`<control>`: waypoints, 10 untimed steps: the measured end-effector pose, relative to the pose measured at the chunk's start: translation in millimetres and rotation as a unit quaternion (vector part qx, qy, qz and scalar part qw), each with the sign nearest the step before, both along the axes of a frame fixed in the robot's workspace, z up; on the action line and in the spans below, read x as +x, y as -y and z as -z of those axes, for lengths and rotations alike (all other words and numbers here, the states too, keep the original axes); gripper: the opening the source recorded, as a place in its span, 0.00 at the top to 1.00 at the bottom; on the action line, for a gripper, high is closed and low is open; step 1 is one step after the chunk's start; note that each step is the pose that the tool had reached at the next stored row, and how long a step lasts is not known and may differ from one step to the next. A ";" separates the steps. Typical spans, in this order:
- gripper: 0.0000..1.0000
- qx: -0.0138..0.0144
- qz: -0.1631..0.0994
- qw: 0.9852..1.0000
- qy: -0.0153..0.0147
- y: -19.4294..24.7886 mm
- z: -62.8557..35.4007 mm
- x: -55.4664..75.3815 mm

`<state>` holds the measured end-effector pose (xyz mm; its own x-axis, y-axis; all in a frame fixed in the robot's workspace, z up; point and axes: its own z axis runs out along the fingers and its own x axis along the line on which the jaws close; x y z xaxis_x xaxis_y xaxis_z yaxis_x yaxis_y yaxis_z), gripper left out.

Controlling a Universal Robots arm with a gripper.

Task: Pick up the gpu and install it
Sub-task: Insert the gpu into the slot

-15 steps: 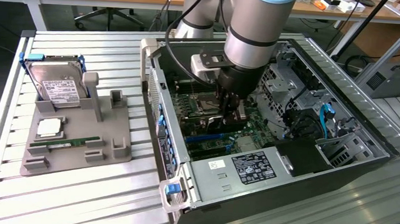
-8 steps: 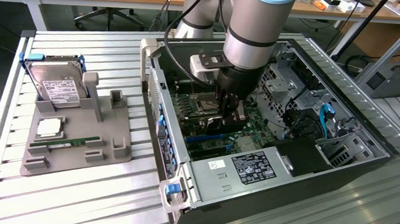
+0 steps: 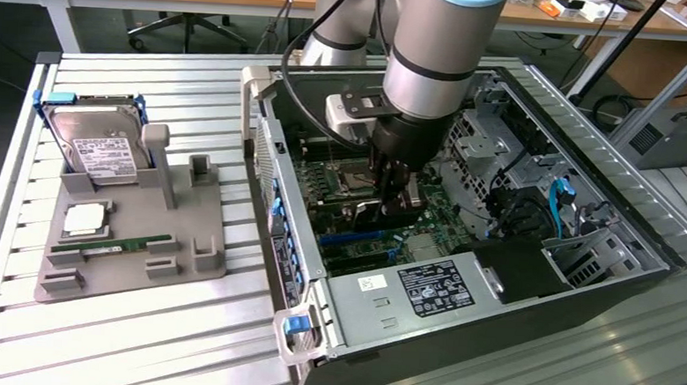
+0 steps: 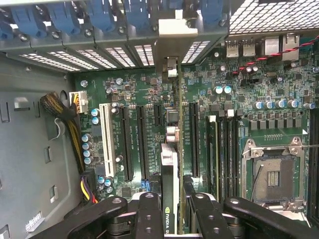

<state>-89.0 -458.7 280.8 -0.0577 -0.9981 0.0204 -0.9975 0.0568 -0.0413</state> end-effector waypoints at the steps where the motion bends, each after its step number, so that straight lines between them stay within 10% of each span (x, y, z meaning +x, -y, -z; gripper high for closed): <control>1: 0.73 0.000 0.000 1.000 -0.001 0.0 0.0 0.0; 10: 0.73 -0.001 0.000 1.000 -0.002 0.0 0.1 -0.2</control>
<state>-89.2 -458.7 280.7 -0.0570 -0.9981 0.0218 -0.9977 0.0562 -0.0371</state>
